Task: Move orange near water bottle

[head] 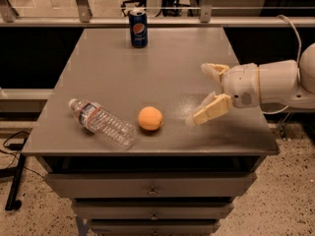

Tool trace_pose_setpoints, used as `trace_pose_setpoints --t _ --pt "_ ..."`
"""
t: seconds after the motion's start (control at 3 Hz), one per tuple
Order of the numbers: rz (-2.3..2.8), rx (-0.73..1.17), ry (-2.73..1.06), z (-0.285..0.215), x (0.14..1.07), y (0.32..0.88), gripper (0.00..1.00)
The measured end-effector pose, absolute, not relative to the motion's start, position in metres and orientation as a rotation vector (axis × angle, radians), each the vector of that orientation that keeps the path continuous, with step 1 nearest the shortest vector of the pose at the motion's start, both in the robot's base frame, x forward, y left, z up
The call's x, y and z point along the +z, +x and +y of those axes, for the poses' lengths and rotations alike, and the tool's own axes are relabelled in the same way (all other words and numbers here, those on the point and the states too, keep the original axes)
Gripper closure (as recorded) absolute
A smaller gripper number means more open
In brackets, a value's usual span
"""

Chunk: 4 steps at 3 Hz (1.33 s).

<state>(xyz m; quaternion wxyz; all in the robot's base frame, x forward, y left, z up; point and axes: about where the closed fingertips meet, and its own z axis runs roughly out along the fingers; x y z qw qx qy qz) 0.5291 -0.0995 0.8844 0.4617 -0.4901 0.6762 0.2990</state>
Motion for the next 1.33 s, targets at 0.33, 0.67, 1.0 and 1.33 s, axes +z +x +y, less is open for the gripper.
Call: trace_pose_setpoints --t 0.33,0.67,1.0,1.33 --pt "1.640 0.635 -1.115 -0.137 0.911 0.549 0.00" --pt "1.564 0.596 -1.030 -0.151 0.941 0.576 0.00" --pt "1.492 0.590 -0.961 -0.150 0.968 0.606 0.00" --pt "1.492 0.590 -0.961 -0.150 0.968 0.606 0.00"
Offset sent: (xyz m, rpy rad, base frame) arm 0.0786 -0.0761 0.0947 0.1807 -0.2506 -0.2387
